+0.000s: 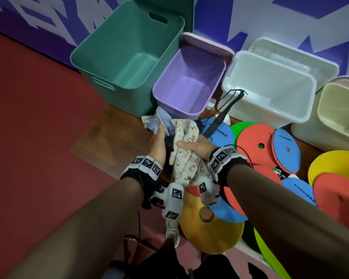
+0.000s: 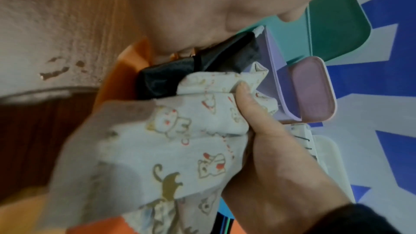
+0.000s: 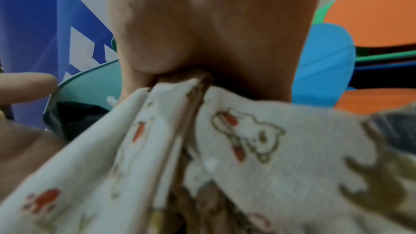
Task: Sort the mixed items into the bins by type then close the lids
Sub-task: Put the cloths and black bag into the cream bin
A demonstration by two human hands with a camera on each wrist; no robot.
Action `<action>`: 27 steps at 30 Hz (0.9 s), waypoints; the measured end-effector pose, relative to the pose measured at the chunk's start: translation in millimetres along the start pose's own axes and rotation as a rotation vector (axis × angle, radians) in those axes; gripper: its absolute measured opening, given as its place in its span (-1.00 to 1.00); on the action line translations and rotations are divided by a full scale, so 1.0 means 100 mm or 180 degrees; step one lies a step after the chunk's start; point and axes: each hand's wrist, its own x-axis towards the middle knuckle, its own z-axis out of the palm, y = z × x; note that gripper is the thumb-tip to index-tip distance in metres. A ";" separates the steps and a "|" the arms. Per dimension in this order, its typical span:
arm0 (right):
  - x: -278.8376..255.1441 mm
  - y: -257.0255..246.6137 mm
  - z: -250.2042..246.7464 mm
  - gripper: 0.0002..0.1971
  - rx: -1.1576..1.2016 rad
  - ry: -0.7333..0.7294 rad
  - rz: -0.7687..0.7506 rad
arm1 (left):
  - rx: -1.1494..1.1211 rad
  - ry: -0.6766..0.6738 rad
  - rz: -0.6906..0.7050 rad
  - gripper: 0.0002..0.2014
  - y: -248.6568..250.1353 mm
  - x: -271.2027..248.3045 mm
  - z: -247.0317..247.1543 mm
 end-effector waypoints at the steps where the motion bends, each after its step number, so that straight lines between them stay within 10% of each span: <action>1: 0.00 0.00 0.01 0.04 0.0017 -0.0061 -0.0028 | -0.0029 0.0003 -0.0061 0.08 -0.04 0.04 -0.02; 5: 0.21 0.19 0.10 0.21 -0.0054 -0.0184 0.0001 | -0.0433 -0.0046 -0.0190 0.00 -0.11 0.10 -0.05; 16: 0.08 0.06 0.14 -0.34 0.0464 -0.0039 -0.0382 | -0.0985 0.0071 0.0064 -0.20 0.27 -0.63 0.17; 22: 0.19 0.13 0.14 0.04 0.0448 -0.0240 -0.0237 | -0.1196 -0.0416 -0.0361 -0.20 0.34 -0.70 0.17; 27: 0.08 0.01 0.10 -0.25 0.0214 -0.0380 -0.0135 | -0.1134 -0.0436 -0.0416 -0.17 0.38 -0.71 0.17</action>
